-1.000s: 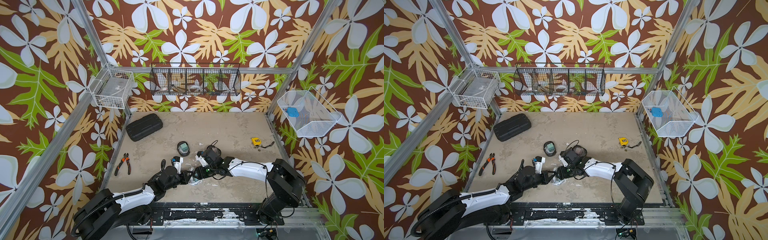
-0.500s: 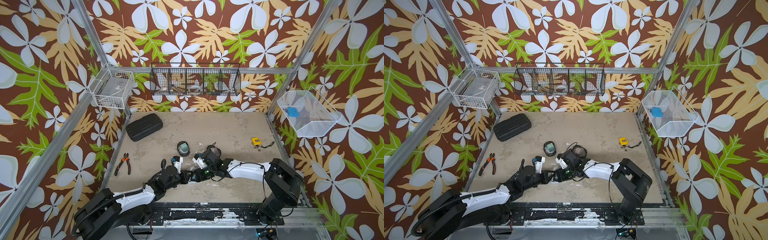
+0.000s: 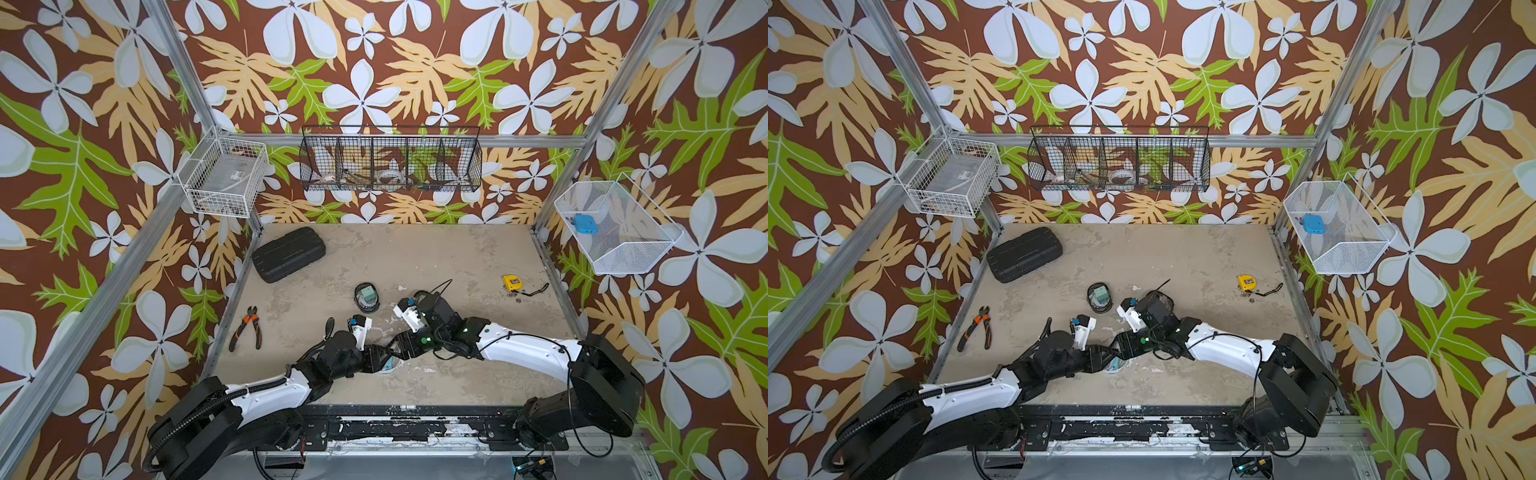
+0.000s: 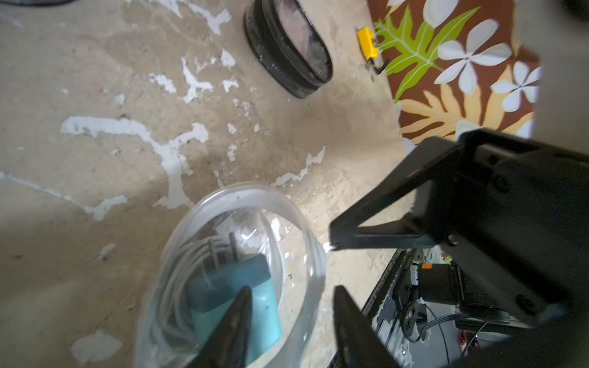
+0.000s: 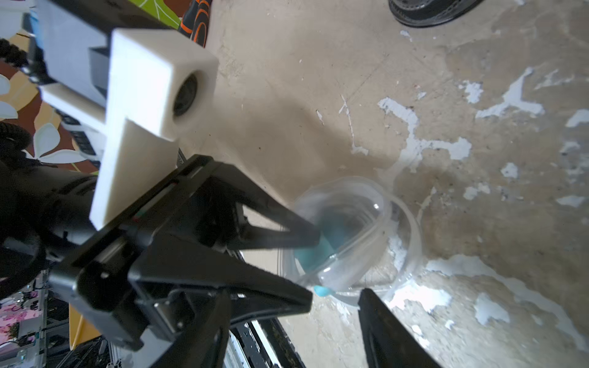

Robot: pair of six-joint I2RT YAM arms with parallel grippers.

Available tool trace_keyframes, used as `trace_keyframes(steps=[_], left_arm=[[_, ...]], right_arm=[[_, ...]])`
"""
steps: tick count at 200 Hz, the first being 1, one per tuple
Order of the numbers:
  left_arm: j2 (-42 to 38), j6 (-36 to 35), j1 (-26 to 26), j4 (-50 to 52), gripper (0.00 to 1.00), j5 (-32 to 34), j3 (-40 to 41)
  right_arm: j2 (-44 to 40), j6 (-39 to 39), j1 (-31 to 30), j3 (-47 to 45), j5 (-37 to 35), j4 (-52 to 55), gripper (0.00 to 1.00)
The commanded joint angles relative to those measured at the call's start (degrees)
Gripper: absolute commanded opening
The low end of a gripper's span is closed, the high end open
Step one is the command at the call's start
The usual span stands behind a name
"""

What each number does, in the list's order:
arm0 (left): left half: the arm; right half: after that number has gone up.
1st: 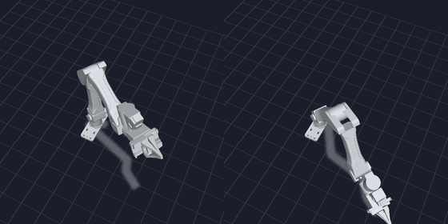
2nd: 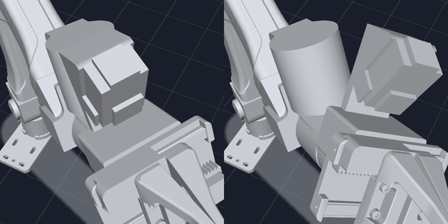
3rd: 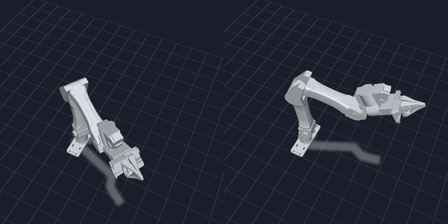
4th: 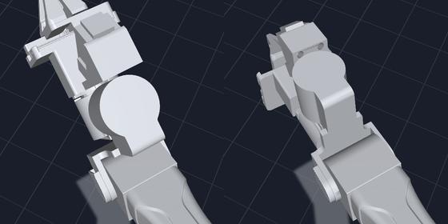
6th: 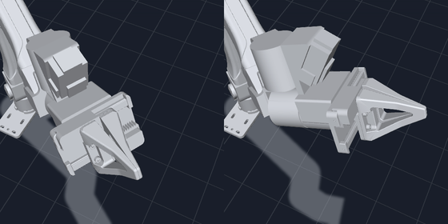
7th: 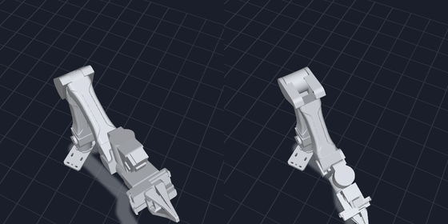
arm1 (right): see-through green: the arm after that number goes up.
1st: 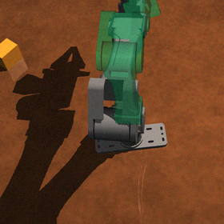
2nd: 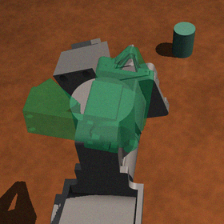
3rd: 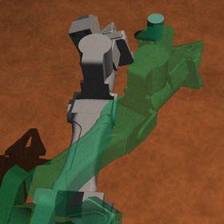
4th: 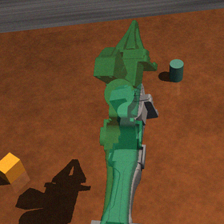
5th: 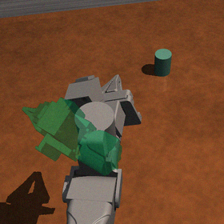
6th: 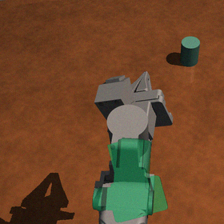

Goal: Pack away charging kits
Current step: Place the storage bag at the center of the board, then close the storage bag at the center of the board.

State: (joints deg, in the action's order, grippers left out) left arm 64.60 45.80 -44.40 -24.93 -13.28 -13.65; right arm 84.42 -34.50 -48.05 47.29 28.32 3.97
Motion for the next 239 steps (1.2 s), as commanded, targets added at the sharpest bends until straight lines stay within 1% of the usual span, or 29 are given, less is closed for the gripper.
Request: trace_keyframes(steps=[1,12,30,48,61,76,117,127,138,158,179,201,215,239], left_arm=[[-1.36,-3.35,-0.07,4.06,0.67,-0.80,-1.46],[-2.87,-4.41,0.01,6.78,0.70,1.18,-1.91],[-5.18,-5.54,0.28,13.64,0.73,6.39,-3.08],[-7.21,-6.07,0.80,16.06,0.73,7.92,-3.41],[-8.19,-6.20,1.12,16.53,0.71,8.09,-3.42],[-8.35,-6.68,1.27,16.04,0.66,7.13,-3.37],[-6.33,-6.68,1.34,15.73,0.66,7.61,-3.07],[-5.74,-6.77,1.43,15.86,0.65,7.58,-3.26],[-5.45,-7.10,1.46,15.71,0.63,6.94,-3.49],[-5.36,-7.16,1.50,14.66,0.56,4.50,-3.51],[-4.48,-7.27,1.44,14.63,0.52,3.05,-3.80],[-3.35,-7.39,1.44,14.59,0.47,1.79,-4.01],[-2.72,-7.21,1.44,14.27,0.41,0.23,-4.14],[-2.78,-6.53,1.47,15.97,0.39,1.28,-4.48]], right_arm=[[-0.39,-0.65,0.01,0.46,-1.57,0.10,0.64],[-0.04,-1.16,0.07,1.14,-2.09,0.35,0.64],[1.66,-1.12,0.20,2.67,-2.85,1.53,0.61],[4.44,-0.86,0.24,3.79,-3.19,2.40,0.58],[6.39,-0.83,0.24,4.05,-2.96,2.47,0.55],[7.81,-0.83,0.23,4.14,-3.28,2.55,0.53],[6.83,-0.66,0.22,3.24,-4.96,3.66,0.51],[6.90,-0.57,0.21,3.05,-4.94,4.26,0.49],[6.28,-1.22,0.24,2.02,-4.50,3.49,0.48],[4.99,-2.95,0.24,-0.45,-2.32,0.29,0.48],[6.00,-3.60,0.22,-0.44,-0.52,-0.90,0.48],[7.23,-4.00,0.24,0.12,-0.19,-1.69,0.47],[7.66,-3.61,0.24,0.80,-0.47,-0.96,0.42],[8.21,-1.76,0.19,1.58,-1.71,2.41,0.35]])
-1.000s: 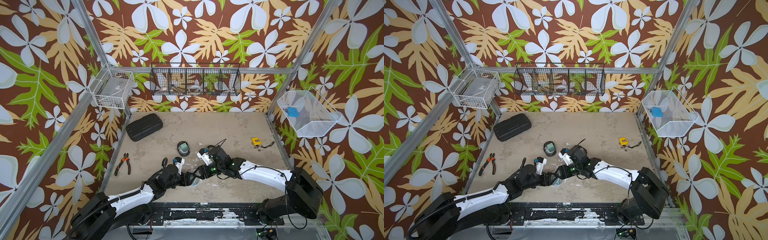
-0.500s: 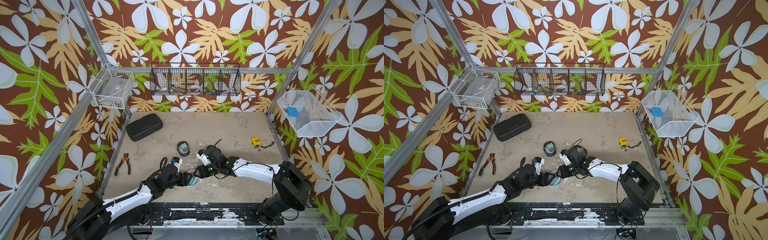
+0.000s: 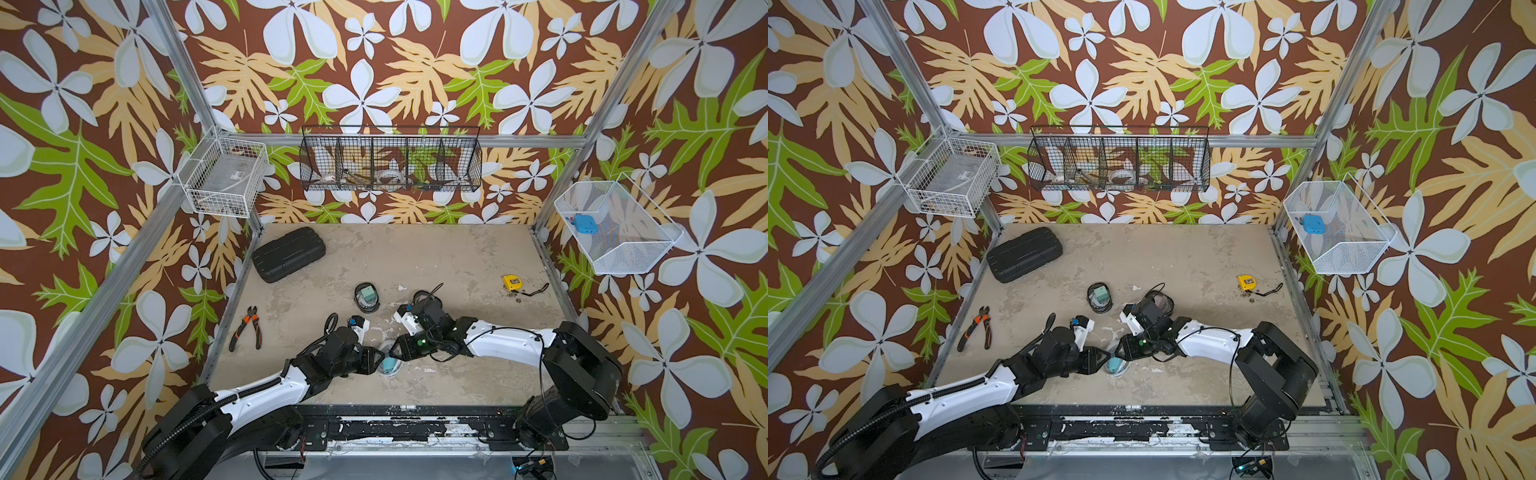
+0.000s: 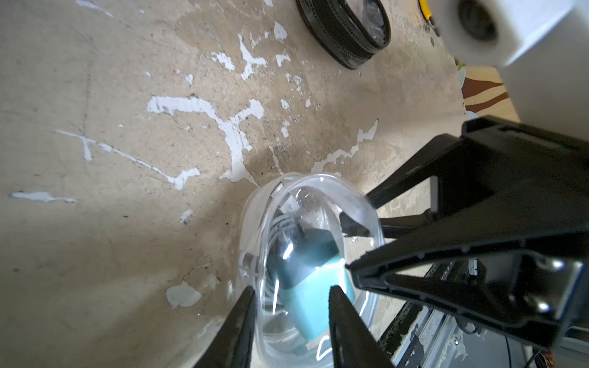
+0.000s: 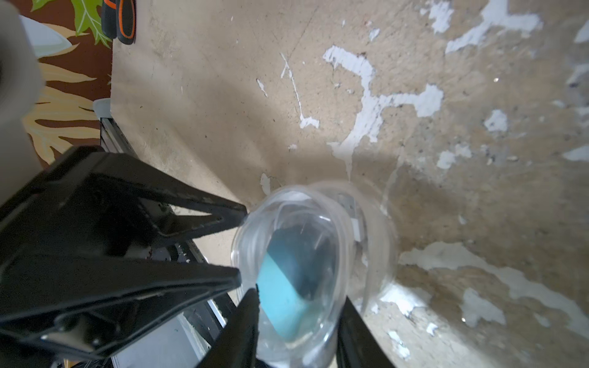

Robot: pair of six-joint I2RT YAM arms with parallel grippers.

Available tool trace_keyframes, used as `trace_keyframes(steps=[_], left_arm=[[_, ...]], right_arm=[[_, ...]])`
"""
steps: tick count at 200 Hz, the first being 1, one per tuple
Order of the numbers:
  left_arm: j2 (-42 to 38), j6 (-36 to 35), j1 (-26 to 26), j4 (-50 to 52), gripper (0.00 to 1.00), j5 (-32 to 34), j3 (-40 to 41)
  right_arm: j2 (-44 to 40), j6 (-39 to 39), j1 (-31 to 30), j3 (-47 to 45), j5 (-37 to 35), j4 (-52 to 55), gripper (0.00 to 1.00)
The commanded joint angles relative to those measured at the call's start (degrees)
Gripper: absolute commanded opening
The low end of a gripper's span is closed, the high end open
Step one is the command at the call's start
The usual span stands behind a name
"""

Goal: Pack away charging kits
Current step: Close the storage bag at the center of the board.

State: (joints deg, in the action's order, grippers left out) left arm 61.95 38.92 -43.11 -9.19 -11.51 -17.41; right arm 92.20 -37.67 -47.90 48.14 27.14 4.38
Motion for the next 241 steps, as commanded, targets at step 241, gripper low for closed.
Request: trace_keyframes(steps=[241], left_arm=[[2.21,6.17,3.28,-6.14,0.68,-8.90,2.59]], right_arm=[[1.71,7.37,-0.17,-1.35,-1.70,6.07,0.21]])
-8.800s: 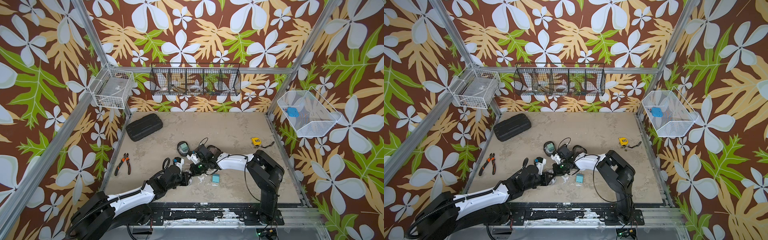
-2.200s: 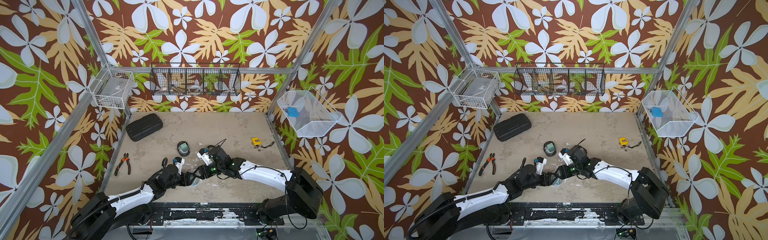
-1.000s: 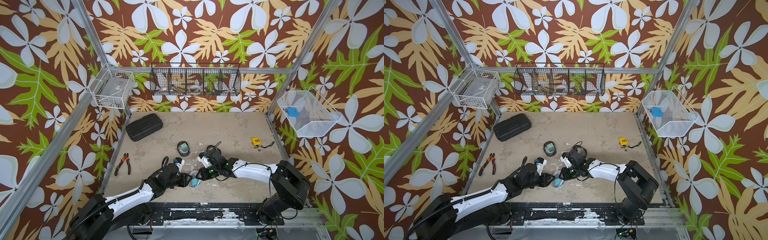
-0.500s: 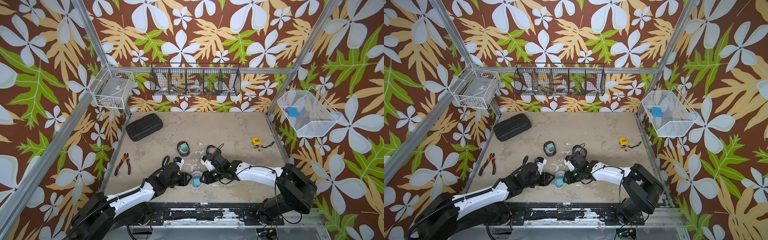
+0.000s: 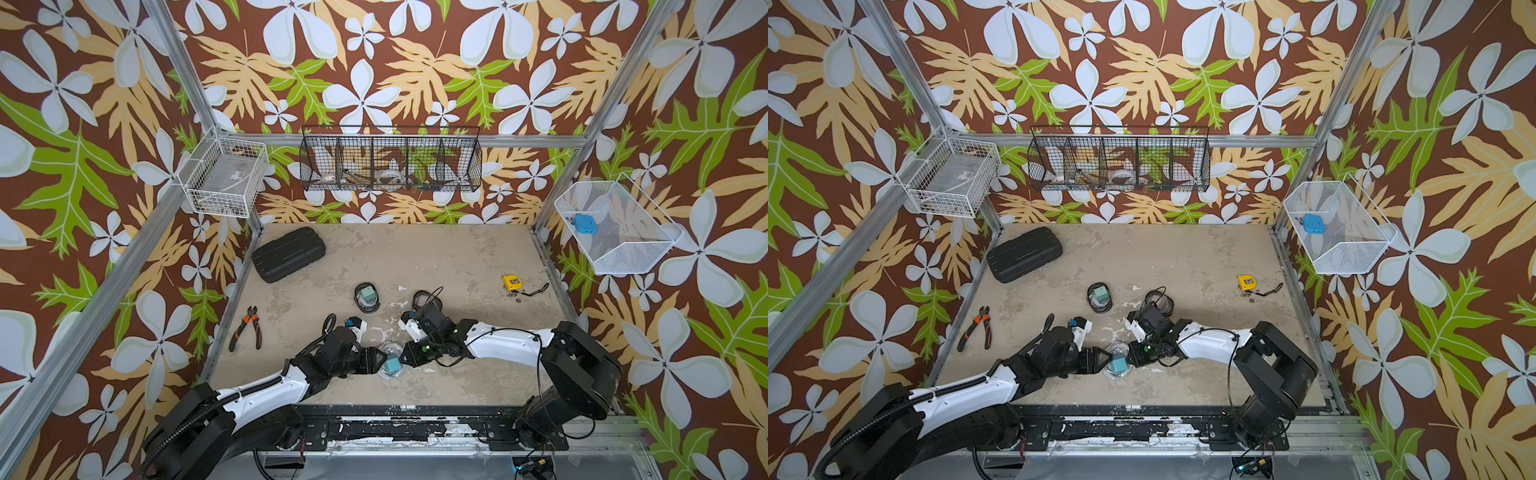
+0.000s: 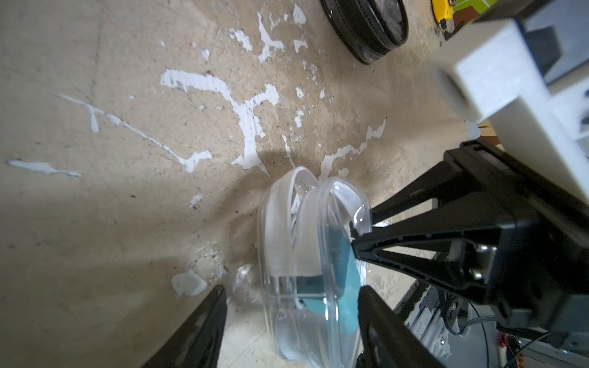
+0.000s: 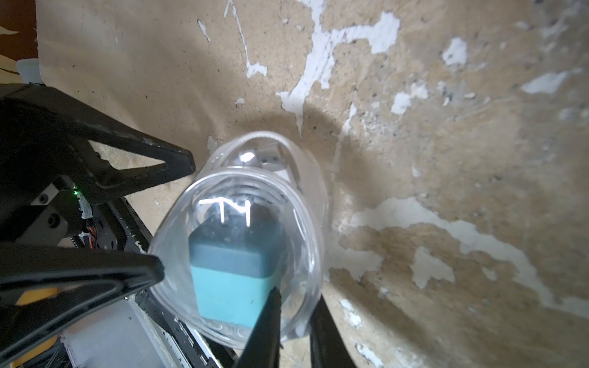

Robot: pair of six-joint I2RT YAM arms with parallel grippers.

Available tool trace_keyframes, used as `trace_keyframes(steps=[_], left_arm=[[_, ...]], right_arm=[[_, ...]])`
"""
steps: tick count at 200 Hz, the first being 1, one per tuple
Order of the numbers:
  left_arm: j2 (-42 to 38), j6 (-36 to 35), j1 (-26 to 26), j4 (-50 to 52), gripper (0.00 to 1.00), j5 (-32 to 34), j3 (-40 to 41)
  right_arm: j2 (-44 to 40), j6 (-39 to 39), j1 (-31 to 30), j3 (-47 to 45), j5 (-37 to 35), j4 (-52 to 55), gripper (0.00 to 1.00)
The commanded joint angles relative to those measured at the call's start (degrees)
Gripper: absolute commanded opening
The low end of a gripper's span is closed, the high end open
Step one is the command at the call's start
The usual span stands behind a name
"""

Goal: Pack away charging kits
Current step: Close the storage bag at the center of the board, then pick up the storage bag at the center of the board.

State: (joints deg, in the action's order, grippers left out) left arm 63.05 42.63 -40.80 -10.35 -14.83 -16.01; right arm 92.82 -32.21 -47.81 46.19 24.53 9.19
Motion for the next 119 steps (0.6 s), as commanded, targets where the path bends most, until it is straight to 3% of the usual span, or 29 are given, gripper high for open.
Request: trace_keyframes(steps=[1,39,119], left_arm=[[1.16,2.54,1.06,-5.14,0.68,-5.75,1.26],[4.13,7.03,1.36,-13.14,0.68,-10.70,3.59],[8.39,10.49,3.70,-19.90,0.61,-14.39,4.85]], right_arm=[[1.12,1.94,-0.22,0.62,0.93,1.22,0.21],[1.77,1.89,-1.05,1.91,1.62,0.66,0.22],[3.32,3.16,-2.76,4.95,2.51,1.21,0.24]])
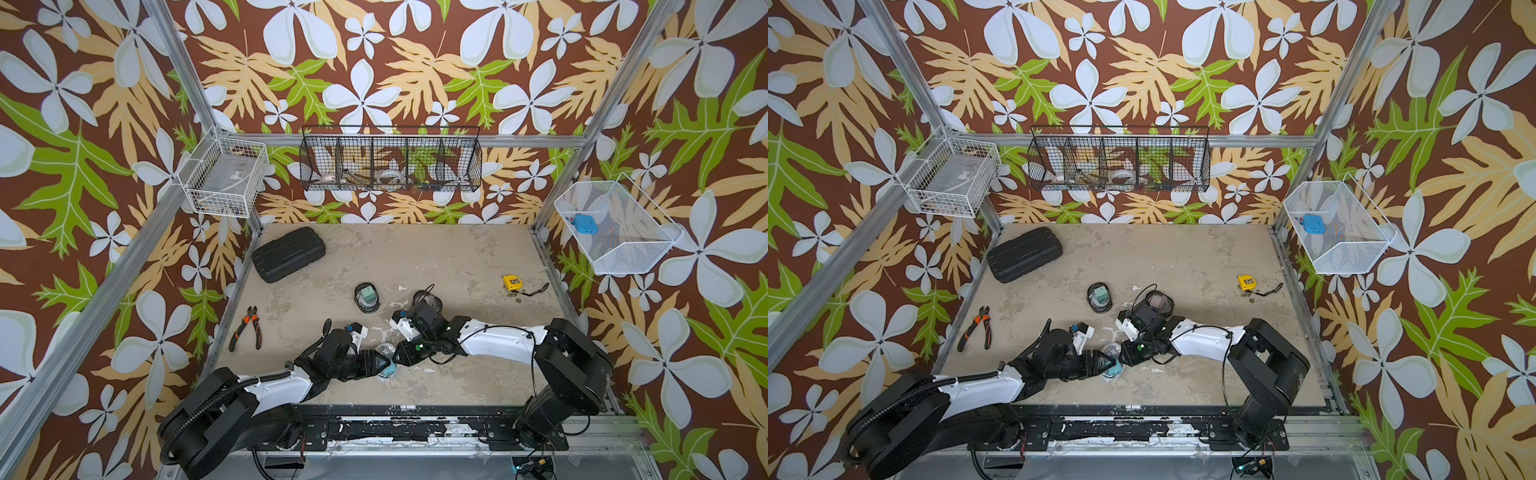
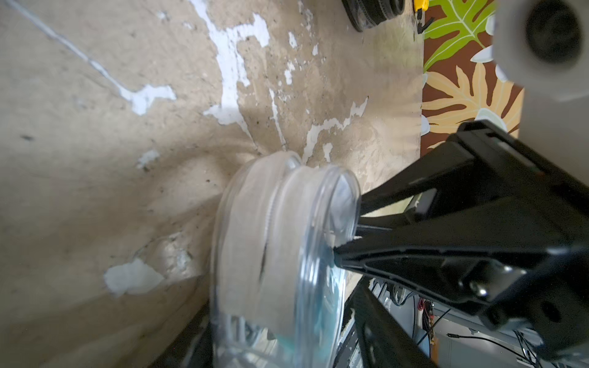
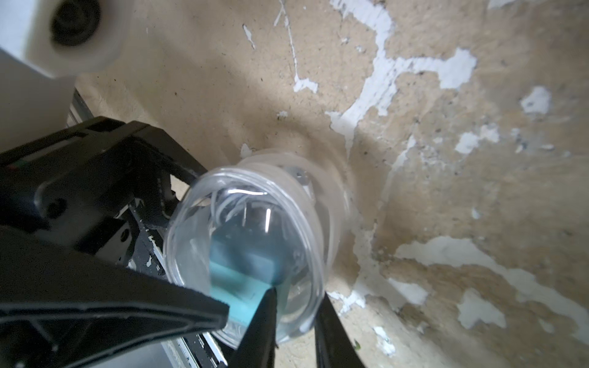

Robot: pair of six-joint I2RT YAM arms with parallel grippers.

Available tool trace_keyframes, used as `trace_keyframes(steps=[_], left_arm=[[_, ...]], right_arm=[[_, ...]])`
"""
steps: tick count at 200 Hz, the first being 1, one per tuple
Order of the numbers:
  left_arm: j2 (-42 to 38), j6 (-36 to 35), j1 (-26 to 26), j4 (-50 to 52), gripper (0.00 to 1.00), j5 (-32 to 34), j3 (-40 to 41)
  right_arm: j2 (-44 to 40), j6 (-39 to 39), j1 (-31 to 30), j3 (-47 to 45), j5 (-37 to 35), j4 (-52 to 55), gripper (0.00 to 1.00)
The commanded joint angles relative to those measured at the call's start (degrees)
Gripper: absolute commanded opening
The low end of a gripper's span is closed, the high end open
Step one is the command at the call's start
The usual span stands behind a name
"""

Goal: Pack away charging kits
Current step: Pick up the storage bag at the center of the board.

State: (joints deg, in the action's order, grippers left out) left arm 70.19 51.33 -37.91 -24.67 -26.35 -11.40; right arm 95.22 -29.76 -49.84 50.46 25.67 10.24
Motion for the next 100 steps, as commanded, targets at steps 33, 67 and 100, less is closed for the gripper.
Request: trace_keyframes(steps=[33,67,100], left_arm=[[3.63,2.41,0.87,-8.00,0.60,-4.30,0.33],[4.32,2.54,0.87,-8.38,0.53,-5.29,0.54],[3.70,2.99,0.93,-8.41,0.48,-5.69,1.49]], right_arm=[[2.39,0.39,-1.46,0.72,2.54,-0.66,0.24],[2.36,0.85,-1.40,1.61,2.20,-0.22,0.24],[2.51,1.50,-1.45,3.44,2.05,0.46,0.24]])
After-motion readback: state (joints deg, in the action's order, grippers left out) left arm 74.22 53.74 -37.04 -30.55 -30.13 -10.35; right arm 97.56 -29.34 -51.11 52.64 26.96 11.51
